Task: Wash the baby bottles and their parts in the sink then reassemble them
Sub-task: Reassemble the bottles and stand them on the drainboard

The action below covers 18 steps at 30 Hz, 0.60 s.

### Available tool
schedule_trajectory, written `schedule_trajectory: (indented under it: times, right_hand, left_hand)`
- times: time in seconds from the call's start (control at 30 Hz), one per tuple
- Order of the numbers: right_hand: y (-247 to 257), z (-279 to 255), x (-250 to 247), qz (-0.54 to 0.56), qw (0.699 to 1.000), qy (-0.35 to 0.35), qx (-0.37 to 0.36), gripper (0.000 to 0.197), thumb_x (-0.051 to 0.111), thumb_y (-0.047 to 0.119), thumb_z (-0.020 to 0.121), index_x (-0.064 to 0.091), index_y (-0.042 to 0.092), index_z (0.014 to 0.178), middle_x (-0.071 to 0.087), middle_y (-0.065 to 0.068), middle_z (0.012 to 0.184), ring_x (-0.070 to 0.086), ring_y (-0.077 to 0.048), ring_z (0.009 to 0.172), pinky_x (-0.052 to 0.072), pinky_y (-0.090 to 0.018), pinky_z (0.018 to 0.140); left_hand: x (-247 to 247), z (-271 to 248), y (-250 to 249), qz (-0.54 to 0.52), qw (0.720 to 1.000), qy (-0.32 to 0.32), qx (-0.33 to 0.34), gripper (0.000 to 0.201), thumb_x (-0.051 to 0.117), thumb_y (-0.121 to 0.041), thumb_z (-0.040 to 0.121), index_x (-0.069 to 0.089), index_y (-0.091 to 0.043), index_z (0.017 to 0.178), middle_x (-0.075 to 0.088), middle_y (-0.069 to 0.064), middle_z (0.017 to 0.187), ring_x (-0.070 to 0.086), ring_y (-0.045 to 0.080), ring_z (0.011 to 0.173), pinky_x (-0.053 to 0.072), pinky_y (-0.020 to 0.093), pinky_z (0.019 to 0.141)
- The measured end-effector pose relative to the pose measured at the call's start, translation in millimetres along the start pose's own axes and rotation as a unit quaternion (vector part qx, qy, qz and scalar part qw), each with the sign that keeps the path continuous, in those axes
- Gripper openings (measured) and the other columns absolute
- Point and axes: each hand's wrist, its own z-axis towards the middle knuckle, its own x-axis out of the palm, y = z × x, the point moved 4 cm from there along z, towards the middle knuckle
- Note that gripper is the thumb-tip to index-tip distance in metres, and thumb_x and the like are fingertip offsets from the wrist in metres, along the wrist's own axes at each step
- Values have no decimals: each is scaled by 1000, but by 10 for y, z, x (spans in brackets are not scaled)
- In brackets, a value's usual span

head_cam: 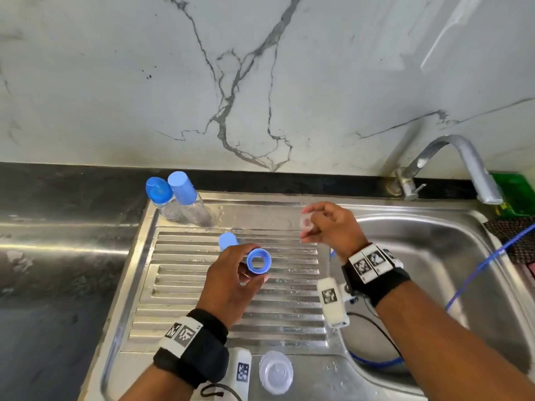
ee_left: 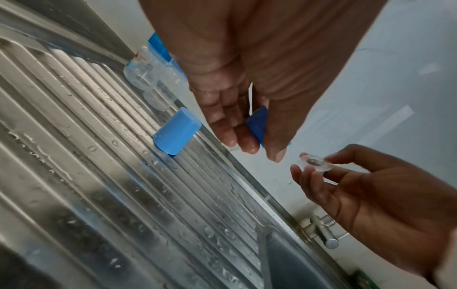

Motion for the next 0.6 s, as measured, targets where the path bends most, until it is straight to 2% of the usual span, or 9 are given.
schedule_trajectory:
  times: [0.03,0.1,0.17,0.23,0.3,0.37,0.47,0.5,0.6]
  right_hand:
    - [10,-162,7,47,999,4,16,18,52,3,98,69,7,97,69,-17,83,71,-28,66,61,-37,62]
    - [2,-443,25,75,997,14,28,25,47,3,101,70,3,91,66,-18,76,66,-26,60,58,-34,56]
    - [-14,-679,22,58,998,18,15,30,45,5,101,70,-1,85,61,-18,68,57,-24,55,49,-30,50]
    - [-59,-839,-14,-6,1000,3,-6,33,44,8,101,70,-3,84,55,-13,61,49,-22,53,41,-29,48]
    - [-75,-985,-15,-71,996,-4,-60,34,46,16,105,72,6,86,56,-10,64,51,-27,52,44,-33,49]
    - [-58,-1115,-6,-119,985,-8,-127,33,49,29,106,72,17,86,60,-7,77,60,-34,56,52,-35,53]
    - [-11,-1273,-34,-101,982,-28,-159,27,49,24,104,72,13,93,58,-5,99,65,-29,57,56,-37,53]
    - [13,-1305,-40,-84,984,-27,-155,26,49,19,105,71,9,96,59,-5,98,65,-26,56,56,-36,52]
    - [46,-1420,2,-38,989,24,-138,24,44,9,106,67,3,102,65,-6,74,64,-23,56,55,-35,53]
  left_hand:
    - [18,-21,-49,3,1000,1,4,45,85,-12,78,65,-29,115,65,-15,106,64,0,89,46,6,72]
    - [58,-50,-121,6,1000,3,9,44,84,-12,78,65,-29,114,65,-15,105,63,-1,88,46,5,72]
    - [93,-98,-200,8,1000,6,14,42,84,-12,79,65,-29,112,65,-15,103,63,-3,86,46,5,72]
    - [129,-152,-270,13,999,15,26,38,83,-12,80,65,-28,110,66,-13,101,63,-4,85,46,6,72]
    - [162,-218,-331,19,999,24,29,37,81,-12,80,65,-26,111,67,-10,103,63,-2,84,47,8,73]
    - [189,-272,-373,28,999,29,30,38,81,-13,80,65,-26,113,67,-8,103,63,-1,81,47,8,73]
    - [225,-363,-436,39,998,36,34,37,81,-16,80,65,-28,111,66,-9,101,62,-1,79,46,8,71]
    - [237,-375,-442,40,998,38,35,36,81,-16,80,65,-28,110,65,-9,101,62,-1,79,45,7,70]
    - [259,-437,-519,46,997,39,48,35,79,-16,81,63,-32,107,65,-8,101,63,3,79,48,11,71]
